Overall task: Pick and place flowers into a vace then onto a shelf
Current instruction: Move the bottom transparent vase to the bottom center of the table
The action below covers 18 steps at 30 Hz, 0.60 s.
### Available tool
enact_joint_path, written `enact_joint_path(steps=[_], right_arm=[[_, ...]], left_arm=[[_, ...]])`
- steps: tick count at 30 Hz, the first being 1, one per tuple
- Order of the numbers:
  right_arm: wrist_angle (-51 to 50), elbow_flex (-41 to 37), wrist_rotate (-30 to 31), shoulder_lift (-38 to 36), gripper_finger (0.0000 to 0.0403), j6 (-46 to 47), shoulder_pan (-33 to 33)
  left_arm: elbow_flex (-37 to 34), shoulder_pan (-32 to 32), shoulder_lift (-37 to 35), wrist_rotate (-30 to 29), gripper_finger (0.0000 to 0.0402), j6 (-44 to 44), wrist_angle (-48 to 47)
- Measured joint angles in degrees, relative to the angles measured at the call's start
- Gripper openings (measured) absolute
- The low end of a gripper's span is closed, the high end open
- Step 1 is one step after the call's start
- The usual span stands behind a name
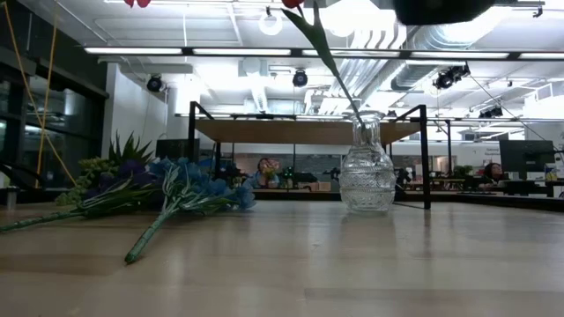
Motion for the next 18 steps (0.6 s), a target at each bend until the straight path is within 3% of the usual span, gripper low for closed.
enact_joint_path(steps=[18], right_arm=[[7.12, -0.02, -1.03, 5.2, 0.0114, -0.52, -2.65]], left_arm=[[0.0, 0.0, 0.0, 2.43, 0.0143, -0.01, -0.02]])
